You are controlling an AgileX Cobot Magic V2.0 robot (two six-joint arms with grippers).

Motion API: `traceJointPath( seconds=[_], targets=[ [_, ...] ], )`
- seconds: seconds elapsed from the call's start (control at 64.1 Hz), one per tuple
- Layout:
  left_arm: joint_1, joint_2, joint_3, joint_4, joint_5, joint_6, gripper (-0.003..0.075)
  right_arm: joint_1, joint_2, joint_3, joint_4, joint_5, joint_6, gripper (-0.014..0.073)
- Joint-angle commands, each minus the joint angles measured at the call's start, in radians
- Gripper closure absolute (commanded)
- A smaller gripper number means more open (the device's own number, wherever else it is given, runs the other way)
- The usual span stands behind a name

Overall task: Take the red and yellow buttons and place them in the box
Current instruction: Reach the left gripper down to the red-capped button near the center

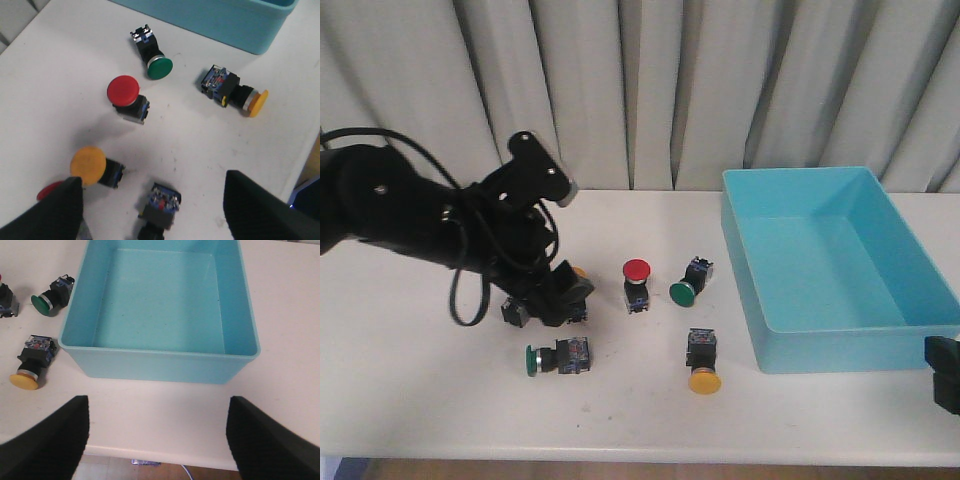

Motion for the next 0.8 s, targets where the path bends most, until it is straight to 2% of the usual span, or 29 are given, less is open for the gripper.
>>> traceJointPath(
  seconds=[0.0, 0.14, 0.359, 0.78],
  targets=[
    [-0.026, 0.053, -0.106, -0.026, -0.046, 0.023, 0.0169, -0.006, 0.006, -0.029, -0.009, -0.061, -0.007, 0.0035],
    [-0.038, 0.179, -0.22, -0.024, -0.03, 0.062, 0.0169, -0.006, 0.006, -0.029, -0.006, -0.061, -0.007, 0.0035],
    [-0.038, 0.366, -0.424, -0.023, 0.112, 0.122, 0.0169, -0.006, 0.006, -0.029, -0.003, -0.061, -0.007, 0.0035],
    [-0.038, 0.602, -0.706, 0.009, 0.158, 0.147, 0.0169, -0.006, 0.006, -0.029, -0.003, -0.06, -0.007, 0.0035]
  ],
)
